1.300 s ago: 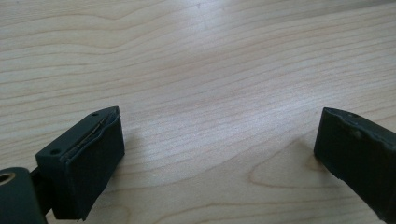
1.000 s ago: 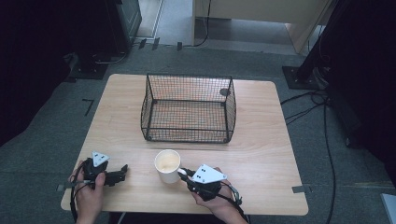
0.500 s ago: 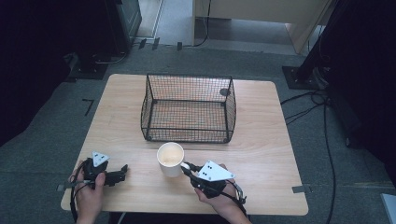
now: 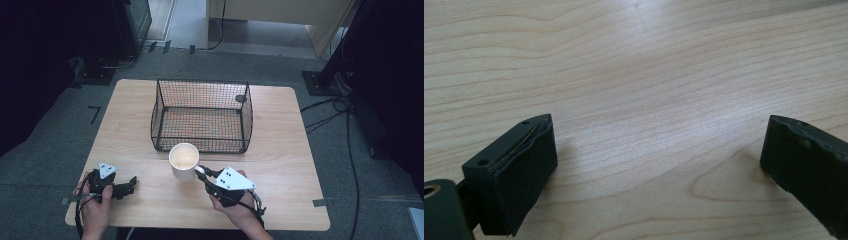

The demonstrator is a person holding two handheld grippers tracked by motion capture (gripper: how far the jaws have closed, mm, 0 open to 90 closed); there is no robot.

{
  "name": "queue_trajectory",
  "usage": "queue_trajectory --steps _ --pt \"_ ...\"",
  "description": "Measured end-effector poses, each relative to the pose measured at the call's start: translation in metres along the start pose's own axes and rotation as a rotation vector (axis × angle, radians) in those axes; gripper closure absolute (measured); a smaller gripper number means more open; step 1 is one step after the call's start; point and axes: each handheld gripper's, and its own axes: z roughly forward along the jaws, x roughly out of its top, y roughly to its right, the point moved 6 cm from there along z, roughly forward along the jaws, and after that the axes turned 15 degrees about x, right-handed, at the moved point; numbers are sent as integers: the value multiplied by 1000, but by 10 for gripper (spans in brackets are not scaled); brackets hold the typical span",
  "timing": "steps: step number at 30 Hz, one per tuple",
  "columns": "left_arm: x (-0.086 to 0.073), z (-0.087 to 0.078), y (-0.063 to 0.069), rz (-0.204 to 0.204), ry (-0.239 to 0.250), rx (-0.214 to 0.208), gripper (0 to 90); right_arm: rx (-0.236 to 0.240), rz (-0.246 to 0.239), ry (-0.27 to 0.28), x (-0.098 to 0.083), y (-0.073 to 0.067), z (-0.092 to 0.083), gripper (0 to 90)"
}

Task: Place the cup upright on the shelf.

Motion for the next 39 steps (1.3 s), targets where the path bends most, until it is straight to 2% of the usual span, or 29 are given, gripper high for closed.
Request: queue_trajectory --steps 19,32,39 --pt "0 0 0 0 0 0 21 -27 -16 56 30 13 -5 809" --pt "0 0 0 -2 1 1 21 -46 -46 85 55 22 -6 809" --pt "0 0 0 -2 1 0 21 -69 -57 115 74 37 -10 809"
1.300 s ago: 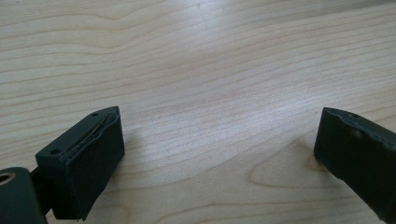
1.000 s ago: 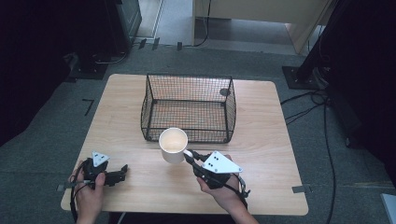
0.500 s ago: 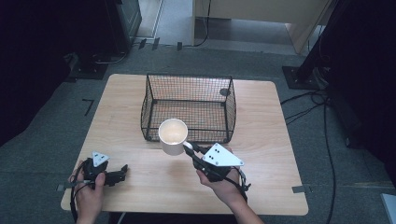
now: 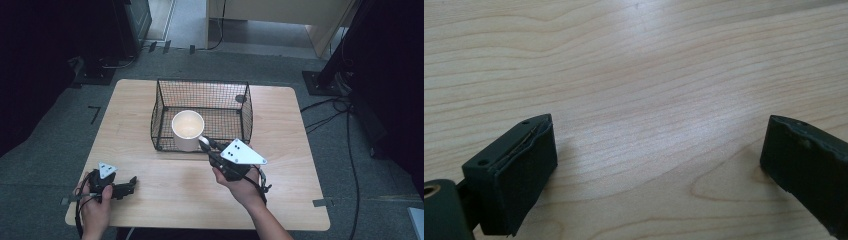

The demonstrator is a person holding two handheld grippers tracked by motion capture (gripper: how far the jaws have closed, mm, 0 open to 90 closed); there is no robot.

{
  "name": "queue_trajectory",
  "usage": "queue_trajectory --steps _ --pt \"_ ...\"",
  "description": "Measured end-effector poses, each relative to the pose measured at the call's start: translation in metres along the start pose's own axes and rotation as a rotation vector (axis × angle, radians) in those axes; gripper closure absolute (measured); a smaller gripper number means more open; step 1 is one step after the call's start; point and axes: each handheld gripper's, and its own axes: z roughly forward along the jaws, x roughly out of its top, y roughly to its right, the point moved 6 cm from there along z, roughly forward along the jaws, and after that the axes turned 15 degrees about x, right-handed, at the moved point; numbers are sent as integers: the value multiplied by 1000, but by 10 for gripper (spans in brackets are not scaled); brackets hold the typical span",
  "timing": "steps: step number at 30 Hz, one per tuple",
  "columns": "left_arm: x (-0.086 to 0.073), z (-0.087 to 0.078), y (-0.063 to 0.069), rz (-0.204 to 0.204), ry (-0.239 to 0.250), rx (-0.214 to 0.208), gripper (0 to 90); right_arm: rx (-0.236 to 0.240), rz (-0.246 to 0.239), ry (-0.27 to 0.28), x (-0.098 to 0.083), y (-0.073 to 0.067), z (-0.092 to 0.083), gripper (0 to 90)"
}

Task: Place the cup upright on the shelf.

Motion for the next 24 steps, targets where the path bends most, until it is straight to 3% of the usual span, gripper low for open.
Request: queue_trajectory --steps 13,24 --pt "0 0 0 0 -1 0 21 -50 -12 7 15 27 5 809" --pt "0 0 0 1 -1 0 21 -103 11 -20 8 68 30 809"
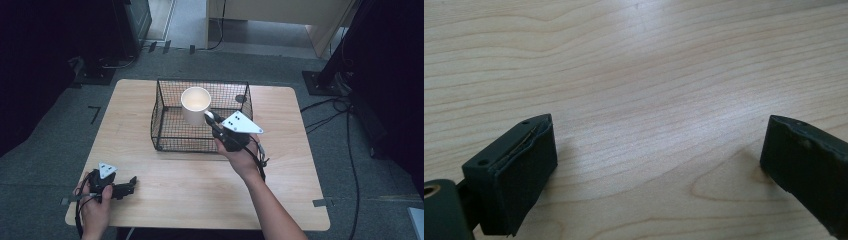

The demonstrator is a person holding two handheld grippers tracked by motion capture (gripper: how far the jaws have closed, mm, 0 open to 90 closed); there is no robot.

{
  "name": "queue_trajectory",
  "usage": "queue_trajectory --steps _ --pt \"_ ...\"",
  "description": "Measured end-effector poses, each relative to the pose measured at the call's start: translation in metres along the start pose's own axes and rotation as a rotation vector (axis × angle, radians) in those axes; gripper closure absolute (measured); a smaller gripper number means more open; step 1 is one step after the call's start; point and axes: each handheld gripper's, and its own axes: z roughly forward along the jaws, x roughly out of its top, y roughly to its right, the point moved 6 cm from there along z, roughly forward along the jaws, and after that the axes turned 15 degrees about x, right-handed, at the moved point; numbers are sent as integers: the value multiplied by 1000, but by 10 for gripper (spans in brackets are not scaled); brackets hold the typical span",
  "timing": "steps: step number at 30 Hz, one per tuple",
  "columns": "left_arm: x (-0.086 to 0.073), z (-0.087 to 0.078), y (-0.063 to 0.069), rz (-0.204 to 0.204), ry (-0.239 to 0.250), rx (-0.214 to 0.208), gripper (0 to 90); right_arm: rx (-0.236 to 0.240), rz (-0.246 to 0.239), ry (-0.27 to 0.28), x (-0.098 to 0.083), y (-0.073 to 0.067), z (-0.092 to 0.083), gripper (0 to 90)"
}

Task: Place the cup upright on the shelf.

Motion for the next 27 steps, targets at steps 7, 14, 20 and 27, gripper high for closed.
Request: queue_trajectory --steps 7,14,20,27 --pt "0 0 0 1 0 1 21 -10 24 -26 -7 18 16 809" --pt "0 0 0 1 0 1 21 12 30 -40 -14 36 32 809" --pt "0 0 0 1 0 1 21 28 36 -56 -21 43 43 809" --pt "0 0 0 0 0 1 22 86 47 -105 -32 54 60 809"
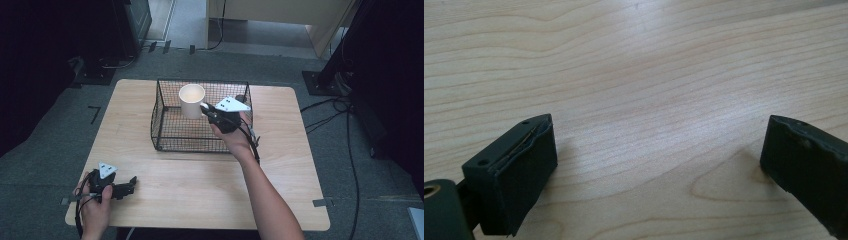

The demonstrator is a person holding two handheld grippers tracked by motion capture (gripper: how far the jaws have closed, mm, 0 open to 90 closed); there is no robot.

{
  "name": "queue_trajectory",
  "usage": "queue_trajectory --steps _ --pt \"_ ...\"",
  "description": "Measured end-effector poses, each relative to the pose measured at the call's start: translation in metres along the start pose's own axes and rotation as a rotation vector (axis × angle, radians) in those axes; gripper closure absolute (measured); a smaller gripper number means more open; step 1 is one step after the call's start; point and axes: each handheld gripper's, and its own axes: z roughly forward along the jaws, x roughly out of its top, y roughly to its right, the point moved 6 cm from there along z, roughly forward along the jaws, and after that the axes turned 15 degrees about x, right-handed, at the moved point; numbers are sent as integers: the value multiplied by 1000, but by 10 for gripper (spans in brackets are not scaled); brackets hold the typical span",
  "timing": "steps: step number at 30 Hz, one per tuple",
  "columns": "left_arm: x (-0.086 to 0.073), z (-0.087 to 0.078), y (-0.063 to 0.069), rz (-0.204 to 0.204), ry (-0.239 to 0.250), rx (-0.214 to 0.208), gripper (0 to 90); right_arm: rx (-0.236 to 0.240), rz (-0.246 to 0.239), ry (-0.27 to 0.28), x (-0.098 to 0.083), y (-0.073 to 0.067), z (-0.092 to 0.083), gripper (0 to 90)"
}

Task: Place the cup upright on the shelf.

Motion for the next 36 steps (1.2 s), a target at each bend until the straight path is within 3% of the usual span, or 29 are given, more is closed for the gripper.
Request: queue_trajectory --steps 4,9,17,21,27,36 --pt "0 0 0 -1 0 -1 21 4 10 -25 -4 5 5 809" --pt "0 0 0 0 0 -1 21 28 -11 -74 -5 12 17 809" --pt "0 0 0 0 0 -1 21 66 -34 -104 0 18 26 809" --pt "0 0 0 0 0 -1 21 102 -30 -116 0 24 30 809" --pt "0 0 0 -1 0 0 21 115 -13 -156 -11 33 42 808" --pt "0 0 0 -1 0 -1 21 132 4 -243 -21 31 49 807"
